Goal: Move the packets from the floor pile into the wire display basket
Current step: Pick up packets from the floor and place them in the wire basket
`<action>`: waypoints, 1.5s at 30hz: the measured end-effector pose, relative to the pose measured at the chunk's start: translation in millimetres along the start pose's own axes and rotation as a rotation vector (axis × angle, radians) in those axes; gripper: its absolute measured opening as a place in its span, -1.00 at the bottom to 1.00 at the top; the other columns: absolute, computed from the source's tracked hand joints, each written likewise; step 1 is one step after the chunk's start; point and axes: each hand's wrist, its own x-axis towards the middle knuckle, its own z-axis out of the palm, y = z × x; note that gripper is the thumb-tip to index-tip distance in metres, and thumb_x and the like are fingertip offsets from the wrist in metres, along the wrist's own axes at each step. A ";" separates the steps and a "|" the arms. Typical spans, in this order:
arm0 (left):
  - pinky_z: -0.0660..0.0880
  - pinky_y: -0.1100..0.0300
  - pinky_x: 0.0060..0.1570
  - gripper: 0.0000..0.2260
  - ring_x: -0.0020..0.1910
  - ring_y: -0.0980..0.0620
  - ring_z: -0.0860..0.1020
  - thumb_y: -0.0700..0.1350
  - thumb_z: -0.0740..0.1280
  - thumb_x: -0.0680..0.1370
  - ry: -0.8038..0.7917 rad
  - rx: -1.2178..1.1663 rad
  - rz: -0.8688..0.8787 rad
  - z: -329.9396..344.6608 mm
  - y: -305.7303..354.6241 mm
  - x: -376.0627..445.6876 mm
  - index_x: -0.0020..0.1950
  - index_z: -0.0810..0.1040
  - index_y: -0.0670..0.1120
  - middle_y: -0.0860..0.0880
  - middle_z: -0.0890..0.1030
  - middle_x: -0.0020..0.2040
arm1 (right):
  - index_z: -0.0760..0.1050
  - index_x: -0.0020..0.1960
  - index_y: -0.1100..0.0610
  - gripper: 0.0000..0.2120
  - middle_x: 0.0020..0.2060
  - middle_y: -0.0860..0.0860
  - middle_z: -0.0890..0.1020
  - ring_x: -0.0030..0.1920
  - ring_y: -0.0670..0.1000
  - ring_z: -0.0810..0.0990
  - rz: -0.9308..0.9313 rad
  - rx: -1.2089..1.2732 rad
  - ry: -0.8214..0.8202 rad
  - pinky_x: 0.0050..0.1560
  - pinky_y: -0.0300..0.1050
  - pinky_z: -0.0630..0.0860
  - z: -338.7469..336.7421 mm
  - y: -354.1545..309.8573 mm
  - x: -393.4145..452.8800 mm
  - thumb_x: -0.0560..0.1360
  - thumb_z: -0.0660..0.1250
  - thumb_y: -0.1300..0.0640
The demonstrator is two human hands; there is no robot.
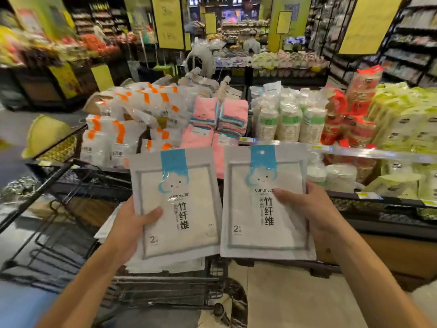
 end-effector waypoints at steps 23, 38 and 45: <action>0.62 -0.25 0.09 -0.62 0.13 -0.19 0.69 -0.25 0.42 0.56 0.386 -0.021 -0.208 -300.9 -34.8 60.6 0.37 0.52 -0.06 -0.13 0.71 0.18 | 0.57 0.26 0.24 -0.67 0.03 0.17 0.75 0.02 0.22 0.75 0.255 0.040 -0.129 0.14 0.23 0.63 319.1 123.7 150.5 0.51 0.46 0.33; 0.67 -0.13 -0.08 -0.67 0.00 -0.21 0.72 -0.34 0.44 0.52 0.431 0.065 -0.553 -331.4 -123.0 208.0 0.26 0.55 -0.14 -0.19 0.73 0.07 | 0.54 0.16 0.19 -0.79 0.00 0.14 0.71 0.00 0.20 0.72 0.606 -0.132 0.060 -0.05 0.14 0.67 341.8 237.3 279.1 0.55 0.44 0.29; 0.67 0.02 -0.22 -0.69 -0.07 -0.12 0.72 -0.36 0.48 0.49 0.320 0.216 -0.625 -363.7 -163.3 296.8 0.18 0.59 -0.10 -0.13 0.73 0.02 | 0.55 0.14 0.18 -0.82 -0.06 0.11 0.74 -0.08 0.15 0.74 0.663 -0.290 0.155 -0.04 0.16 0.69 371.4 279.3 309.3 0.56 0.45 0.27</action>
